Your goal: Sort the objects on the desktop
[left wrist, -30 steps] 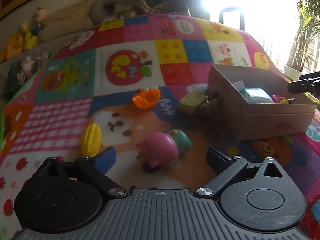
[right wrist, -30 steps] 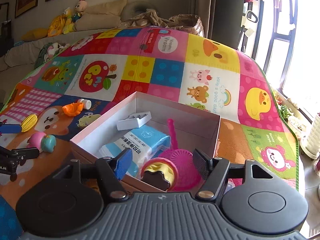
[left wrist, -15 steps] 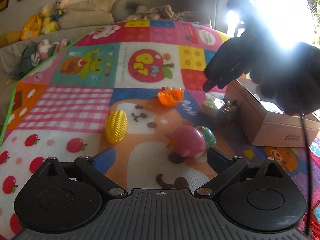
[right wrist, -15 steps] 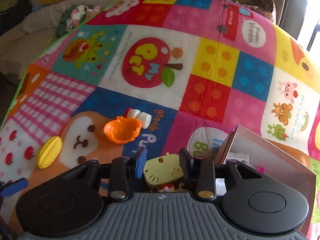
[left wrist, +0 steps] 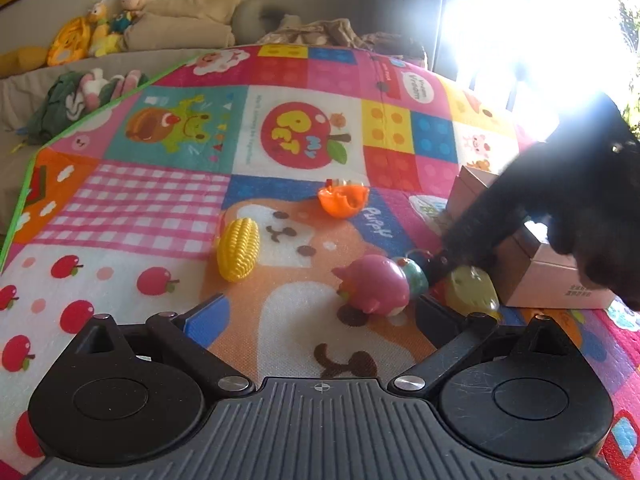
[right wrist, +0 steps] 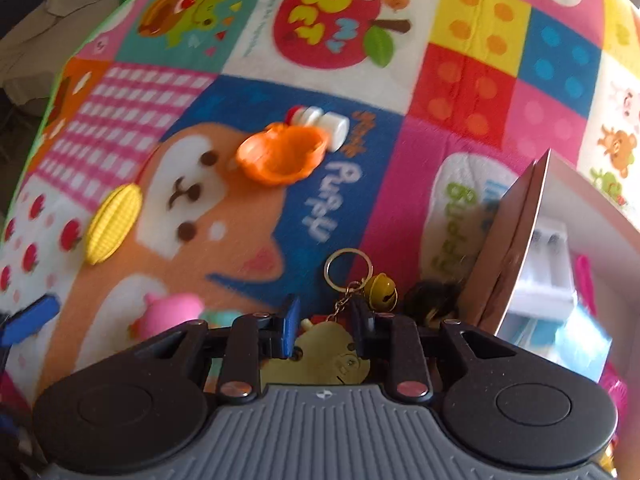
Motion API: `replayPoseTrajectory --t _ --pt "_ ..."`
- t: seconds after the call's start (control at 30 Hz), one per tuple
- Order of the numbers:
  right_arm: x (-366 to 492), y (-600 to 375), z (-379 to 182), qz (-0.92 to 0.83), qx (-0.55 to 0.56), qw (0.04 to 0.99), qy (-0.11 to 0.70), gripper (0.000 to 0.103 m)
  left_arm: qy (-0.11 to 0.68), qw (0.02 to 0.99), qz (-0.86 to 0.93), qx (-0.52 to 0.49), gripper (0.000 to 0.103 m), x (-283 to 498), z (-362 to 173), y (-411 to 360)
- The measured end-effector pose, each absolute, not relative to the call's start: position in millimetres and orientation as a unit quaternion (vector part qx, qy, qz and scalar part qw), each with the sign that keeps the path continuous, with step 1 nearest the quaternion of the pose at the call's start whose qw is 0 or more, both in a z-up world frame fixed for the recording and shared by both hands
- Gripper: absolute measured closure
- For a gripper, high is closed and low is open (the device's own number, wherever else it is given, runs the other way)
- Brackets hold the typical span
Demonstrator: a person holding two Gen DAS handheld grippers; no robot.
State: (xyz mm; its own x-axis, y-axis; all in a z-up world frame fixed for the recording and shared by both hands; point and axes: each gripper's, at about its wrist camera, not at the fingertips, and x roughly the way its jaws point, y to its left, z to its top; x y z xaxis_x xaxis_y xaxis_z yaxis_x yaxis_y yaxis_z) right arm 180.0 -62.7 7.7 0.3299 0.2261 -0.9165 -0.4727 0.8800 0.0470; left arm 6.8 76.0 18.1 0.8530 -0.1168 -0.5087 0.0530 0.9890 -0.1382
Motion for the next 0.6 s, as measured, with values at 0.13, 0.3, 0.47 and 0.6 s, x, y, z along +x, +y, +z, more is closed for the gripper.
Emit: replayPoseTrajectory --t 0.13,0.3,0.47,0.6 --pt "121 -79 12 0.268 -0.105 0.785 0.549 0.078 0.272 0.960 -0.041 -0.052 0.001 2 18 73" --pt "75 -113 39 0.285 -0.090 0.810 0.505 0.078 0.281 0.959 -0.037 -0.033 0.001 2 18 63" --pt "114 -114 74 0.233 -0.099 0.859 0.445 0.077 0.283 0.957 -0.050 -0.030 0.001 -6 17 51" --pt "174 -80 53 0.155 -0.167 0.870 0.438 0.089 0.265 0.962 -0.061 -0.025 0.001 -17 17 46"
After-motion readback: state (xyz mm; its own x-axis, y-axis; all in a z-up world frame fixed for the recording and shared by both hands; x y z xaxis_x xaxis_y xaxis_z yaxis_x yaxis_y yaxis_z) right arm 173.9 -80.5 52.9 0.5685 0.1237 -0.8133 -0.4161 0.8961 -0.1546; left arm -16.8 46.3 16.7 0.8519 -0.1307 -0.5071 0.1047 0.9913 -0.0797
